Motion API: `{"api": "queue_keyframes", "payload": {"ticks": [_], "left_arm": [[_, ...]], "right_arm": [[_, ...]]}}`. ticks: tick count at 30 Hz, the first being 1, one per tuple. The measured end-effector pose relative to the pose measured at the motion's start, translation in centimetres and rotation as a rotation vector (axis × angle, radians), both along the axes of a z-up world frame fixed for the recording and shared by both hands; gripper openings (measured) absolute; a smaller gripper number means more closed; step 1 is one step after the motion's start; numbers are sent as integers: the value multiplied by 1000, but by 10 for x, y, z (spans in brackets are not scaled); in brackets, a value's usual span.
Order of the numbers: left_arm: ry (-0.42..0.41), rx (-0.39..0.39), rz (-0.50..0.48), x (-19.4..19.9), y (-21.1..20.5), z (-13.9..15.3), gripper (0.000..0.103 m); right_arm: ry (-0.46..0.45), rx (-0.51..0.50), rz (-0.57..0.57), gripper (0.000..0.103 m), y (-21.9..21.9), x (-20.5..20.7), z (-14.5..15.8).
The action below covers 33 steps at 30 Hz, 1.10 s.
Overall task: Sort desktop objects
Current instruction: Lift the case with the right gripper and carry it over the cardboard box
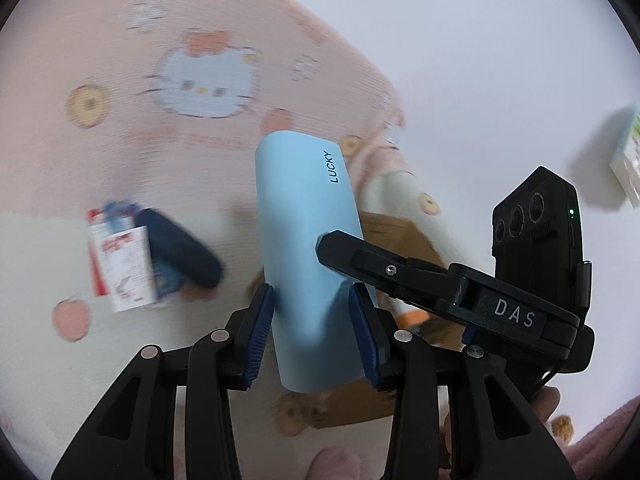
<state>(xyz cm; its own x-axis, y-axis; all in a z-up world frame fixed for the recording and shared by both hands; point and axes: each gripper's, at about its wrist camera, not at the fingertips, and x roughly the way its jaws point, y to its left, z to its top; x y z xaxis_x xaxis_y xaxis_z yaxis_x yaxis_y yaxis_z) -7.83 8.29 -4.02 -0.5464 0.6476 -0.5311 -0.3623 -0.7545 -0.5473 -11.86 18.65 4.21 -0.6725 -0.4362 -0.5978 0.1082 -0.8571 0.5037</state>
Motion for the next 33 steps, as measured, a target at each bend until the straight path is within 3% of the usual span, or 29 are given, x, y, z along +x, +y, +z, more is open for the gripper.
{"api": "queue_keyframes", "payload": {"ticks": [5, 9, 15, 19, 28, 33], "left_arm": [[23, -46, -97, -3, 61, 9, 43], [-14, -36, -174, -8, 106, 7, 43], [-19, -96, -297, -10, 181, 5, 43], [-67, -117, -363, -19, 228, -5, 43], [-147, -174, -423, -43, 287, -34, 42], [-195, -184, -446, -59, 305, -46, 42]], "right_arm": [[-3, -11, -93, 42, 56, 15, 10], [-11, -26, -179, 42, 105, 32, 13], [-22, -26, -283, 42, 167, 56, 10], [-55, -36, -335, 42, 206, 65, 3], [-186, -70, -423, 42, 268, 57, -23], [-246, 41, -421, 41, 275, 38, -26]]}}
